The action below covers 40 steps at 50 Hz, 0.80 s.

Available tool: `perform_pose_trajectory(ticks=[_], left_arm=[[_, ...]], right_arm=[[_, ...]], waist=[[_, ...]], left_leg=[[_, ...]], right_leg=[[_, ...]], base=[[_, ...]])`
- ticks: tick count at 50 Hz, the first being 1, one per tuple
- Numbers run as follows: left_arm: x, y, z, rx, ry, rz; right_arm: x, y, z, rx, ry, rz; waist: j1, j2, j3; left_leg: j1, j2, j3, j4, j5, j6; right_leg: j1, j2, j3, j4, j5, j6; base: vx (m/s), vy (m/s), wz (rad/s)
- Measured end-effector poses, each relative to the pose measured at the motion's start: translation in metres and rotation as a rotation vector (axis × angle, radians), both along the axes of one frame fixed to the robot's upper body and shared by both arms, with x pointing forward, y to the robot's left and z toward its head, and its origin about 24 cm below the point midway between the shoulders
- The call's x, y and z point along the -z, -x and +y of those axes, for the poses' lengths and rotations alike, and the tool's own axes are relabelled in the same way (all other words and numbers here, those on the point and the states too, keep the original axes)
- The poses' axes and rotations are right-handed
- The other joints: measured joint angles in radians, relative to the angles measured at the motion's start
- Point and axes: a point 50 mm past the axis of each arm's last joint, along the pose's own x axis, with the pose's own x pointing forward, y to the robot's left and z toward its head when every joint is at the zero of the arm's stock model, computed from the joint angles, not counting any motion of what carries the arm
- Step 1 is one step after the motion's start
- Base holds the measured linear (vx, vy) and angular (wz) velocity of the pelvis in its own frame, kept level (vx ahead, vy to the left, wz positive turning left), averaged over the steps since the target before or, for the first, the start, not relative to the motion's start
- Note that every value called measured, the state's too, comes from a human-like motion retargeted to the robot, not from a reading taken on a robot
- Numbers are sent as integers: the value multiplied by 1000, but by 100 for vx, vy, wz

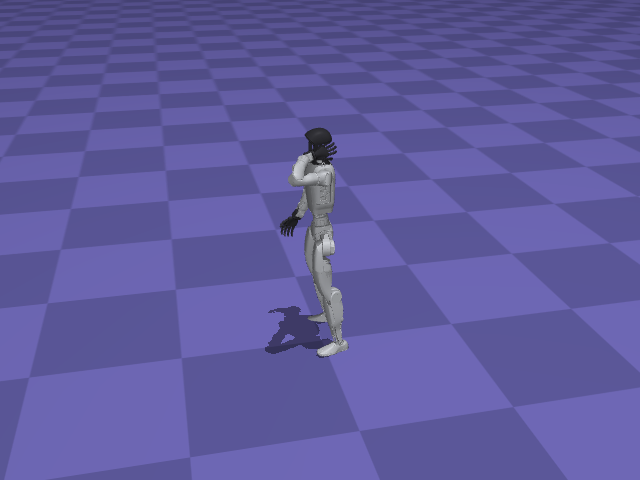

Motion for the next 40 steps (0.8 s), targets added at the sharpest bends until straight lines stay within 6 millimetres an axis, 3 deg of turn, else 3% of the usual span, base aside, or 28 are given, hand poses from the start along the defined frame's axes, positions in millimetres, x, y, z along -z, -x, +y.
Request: perform_pose_trajectory(ticks=[9, 14, 29, 40], left_arm=[[0, 8, -4, -13, -7, -92], [3, 10, -4, -12, -36, -109], [6, 11, 1, 57, -20, -61], [6, 11, 5, 144, -15, -13]], right_arm=[[5, 32, -5, 44, -14, 76], [6, 38, -3, 39, -24, 93], [-12, -14, 17, -36, -59, -141], [-17, -33, 29, -163, -55, -175]], waist=[[-34, 0, -51], [-35, 0, -53], [14, -10, 40], [75, -64, 68]], left_leg=[[-12, 10, 10, -7, 0, 4], [-21, 17, 9, -10, -1, 11], [-25, 21, 2, -5, -4, 5], [-34, 15, 10, -2, 7, -3]], right_leg=[[-17, 13, 5, -10, 9, 4], [-27, 21, 4, -12, 14, 3], [-31, 23, 4, -1, 10, -16], [-47, 17, 16, 3, 16, -22]], base=[[0, 0, 0], [0, 0, 0], [0, 0, 0], [0, 0, 0]])
